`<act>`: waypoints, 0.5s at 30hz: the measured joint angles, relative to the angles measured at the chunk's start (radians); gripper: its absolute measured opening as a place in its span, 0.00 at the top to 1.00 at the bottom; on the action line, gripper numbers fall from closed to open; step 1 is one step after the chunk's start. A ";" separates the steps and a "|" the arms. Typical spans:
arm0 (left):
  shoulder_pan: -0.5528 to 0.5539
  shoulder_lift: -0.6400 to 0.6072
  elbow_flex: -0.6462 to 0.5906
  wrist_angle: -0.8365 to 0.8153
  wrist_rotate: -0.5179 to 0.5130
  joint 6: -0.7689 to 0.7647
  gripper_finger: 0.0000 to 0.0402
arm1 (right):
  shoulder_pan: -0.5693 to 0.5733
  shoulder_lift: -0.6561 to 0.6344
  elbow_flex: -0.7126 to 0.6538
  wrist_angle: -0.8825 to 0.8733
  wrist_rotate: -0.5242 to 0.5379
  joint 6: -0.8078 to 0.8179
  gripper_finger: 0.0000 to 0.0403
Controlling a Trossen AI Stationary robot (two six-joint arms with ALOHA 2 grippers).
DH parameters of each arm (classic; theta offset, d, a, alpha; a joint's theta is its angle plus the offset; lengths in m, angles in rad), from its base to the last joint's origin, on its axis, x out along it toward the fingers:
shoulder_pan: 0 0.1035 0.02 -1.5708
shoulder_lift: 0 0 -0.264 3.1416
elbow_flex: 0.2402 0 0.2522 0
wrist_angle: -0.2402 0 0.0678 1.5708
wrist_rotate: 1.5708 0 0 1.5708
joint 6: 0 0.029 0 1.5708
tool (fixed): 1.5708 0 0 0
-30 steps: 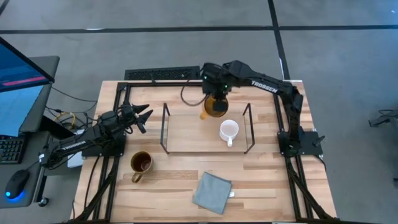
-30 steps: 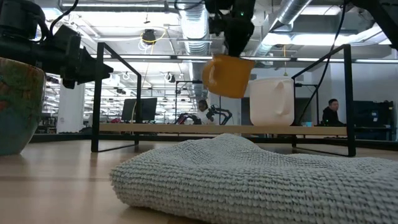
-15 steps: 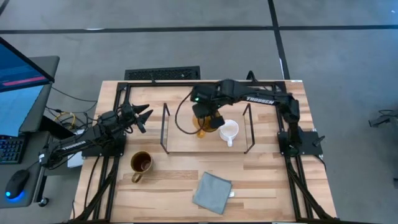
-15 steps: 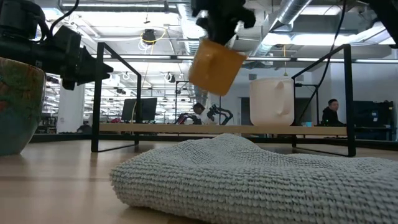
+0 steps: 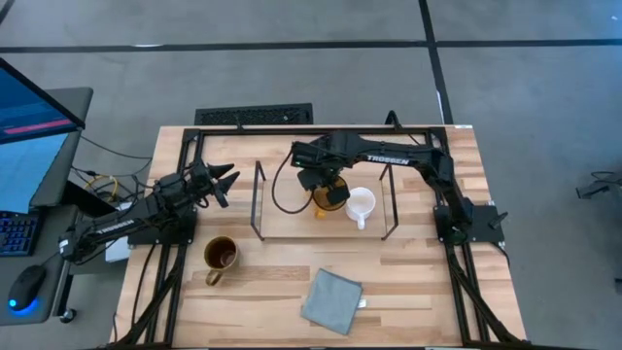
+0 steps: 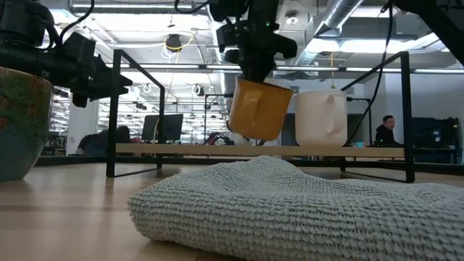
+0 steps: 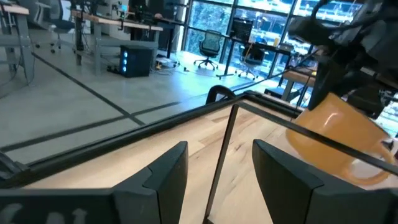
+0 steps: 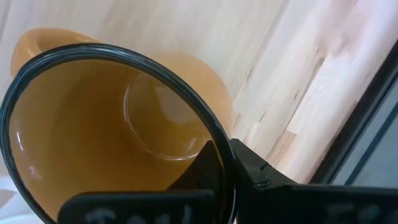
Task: Stack small to large cups/mugs on shelf
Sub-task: Put the yellow cup on the shelf
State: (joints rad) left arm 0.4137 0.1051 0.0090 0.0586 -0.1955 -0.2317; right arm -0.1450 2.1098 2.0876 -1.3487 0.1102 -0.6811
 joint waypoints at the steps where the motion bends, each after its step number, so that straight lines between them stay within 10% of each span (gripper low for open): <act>1: 0.000 0.005 0.000 -0.002 0.001 -0.001 0.57 | 0.003 -0.003 0.000 0.000 -0.002 0.000 0.93; 15: 0.000 0.015 0.000 -0.002 0.005 -0.001 0.57 | 0.034 0.010 0.000 0.016 -0.060 -0.001 0.93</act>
State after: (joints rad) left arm 0.4137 0.1200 0.0090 0.0570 -0.1909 -0.2329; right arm -0.1108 2.1195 2.0876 -1.3323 0.0503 -0.6824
